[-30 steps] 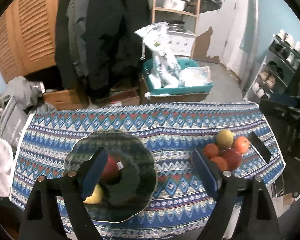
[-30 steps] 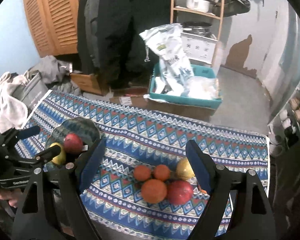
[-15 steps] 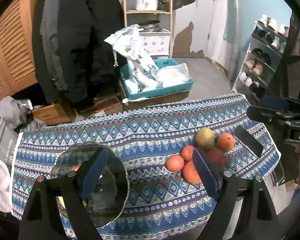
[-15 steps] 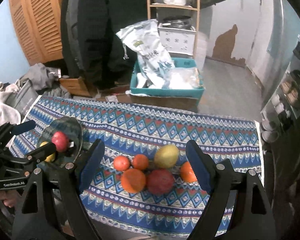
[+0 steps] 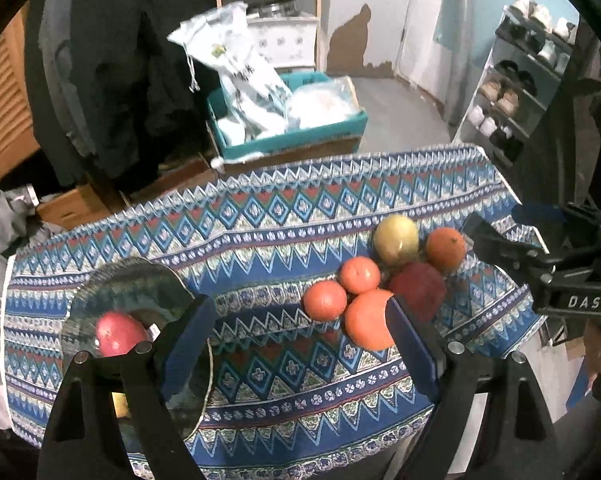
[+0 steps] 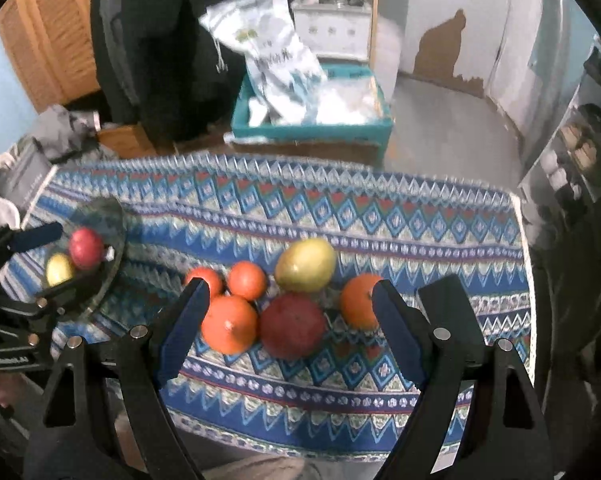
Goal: Organize fruits
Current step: 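Move the right tool toward the red apple while the left tool approaches the large orange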
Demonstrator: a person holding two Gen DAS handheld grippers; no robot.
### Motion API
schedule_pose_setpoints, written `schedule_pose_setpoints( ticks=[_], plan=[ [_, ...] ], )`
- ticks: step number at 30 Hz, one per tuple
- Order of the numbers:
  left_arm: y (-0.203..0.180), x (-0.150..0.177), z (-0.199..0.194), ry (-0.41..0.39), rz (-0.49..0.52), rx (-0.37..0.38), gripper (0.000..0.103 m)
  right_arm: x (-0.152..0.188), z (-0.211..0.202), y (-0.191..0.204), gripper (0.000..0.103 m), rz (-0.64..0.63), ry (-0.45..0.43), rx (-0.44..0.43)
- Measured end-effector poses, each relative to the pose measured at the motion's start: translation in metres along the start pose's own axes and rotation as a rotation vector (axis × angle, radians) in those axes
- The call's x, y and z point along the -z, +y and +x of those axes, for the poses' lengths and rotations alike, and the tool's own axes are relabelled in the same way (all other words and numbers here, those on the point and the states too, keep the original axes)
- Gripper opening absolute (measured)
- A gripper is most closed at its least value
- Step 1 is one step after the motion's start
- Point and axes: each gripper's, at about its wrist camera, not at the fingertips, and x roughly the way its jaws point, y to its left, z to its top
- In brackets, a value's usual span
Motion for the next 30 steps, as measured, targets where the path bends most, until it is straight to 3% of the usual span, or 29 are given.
schedule_pose_setpoints(
  ticks=[10,30],
  plan=[
    [-0.002,0.013,0.049,0.104,-0.006,0.000,0.088,0.024,0.062,-0.012,0.083,0.032,0.147,-0.016],
    [-0.001,0.018,0.093,0.192,-0.036,0.024,0.088,0.037,0.119,-0.021,0.083,0.048,0.246,-0.061]
  ],
)
